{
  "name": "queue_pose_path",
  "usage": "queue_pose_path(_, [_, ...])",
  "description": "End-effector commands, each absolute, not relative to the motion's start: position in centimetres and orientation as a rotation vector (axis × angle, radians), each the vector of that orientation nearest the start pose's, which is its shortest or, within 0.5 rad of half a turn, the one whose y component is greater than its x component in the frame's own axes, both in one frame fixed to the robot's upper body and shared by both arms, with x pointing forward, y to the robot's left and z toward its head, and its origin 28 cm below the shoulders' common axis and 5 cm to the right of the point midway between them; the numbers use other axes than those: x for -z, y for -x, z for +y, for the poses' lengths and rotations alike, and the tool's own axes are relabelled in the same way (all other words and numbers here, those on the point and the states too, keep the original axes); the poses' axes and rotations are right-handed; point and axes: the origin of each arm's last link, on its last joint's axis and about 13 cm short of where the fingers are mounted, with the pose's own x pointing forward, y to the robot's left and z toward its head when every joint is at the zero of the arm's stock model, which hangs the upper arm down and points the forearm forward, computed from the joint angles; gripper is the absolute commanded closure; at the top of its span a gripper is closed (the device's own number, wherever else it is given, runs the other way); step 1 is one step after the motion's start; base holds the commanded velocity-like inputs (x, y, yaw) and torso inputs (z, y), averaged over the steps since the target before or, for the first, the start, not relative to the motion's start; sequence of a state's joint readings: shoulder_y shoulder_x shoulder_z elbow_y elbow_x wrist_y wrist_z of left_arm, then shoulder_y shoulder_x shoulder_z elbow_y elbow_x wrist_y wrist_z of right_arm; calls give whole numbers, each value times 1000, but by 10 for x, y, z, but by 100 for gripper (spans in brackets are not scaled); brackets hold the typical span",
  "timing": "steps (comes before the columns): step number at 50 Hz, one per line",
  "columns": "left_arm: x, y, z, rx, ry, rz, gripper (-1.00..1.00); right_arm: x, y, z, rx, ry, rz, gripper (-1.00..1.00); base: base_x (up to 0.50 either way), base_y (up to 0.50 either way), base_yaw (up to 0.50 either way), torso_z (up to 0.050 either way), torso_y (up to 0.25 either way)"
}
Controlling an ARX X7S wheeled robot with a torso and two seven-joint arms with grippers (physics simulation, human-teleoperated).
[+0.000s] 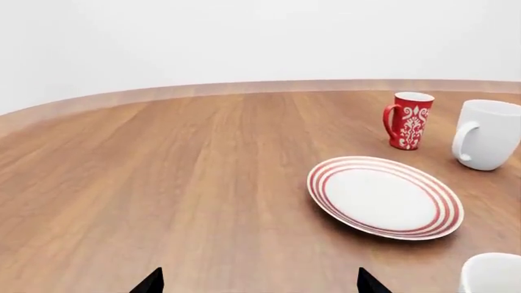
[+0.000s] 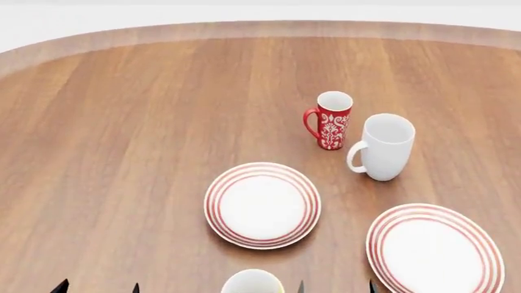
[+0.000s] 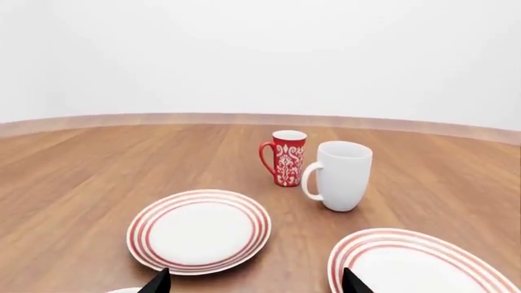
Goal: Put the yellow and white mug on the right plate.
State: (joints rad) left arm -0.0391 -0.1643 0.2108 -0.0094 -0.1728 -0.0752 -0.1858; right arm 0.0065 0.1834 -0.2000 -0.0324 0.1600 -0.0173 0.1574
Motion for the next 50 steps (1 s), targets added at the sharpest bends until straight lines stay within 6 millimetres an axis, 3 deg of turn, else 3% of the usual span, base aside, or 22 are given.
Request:
queue_pose_path(1, [-12,-214,203,11,-14,52,-100,-21,-207,-98,-72,28,-28,-100,0,0,0,0,0])
queue_pose_path(12, [-11,-214,202,14,-16,57,-100,-30,-213,-106,-93,41,-40,-100,0,0,0,0,0])
queue_pose_path(15, [-11,-215,203,13,-16,57,-100,-30,-213,-115,-236,57,-67,-100,0,0,0,0,0])
queue_pose_path(23, [-11,-214,202,14,-17,60,-100,-24,-206,-130,-355,101,-92,-100,0,0,0,0,0])
queue_pose_path(50, [-9,-215,202,20,-20,68,-100,-19,-190,-136,-446,147,-79,-100,0,0,0,0,0])
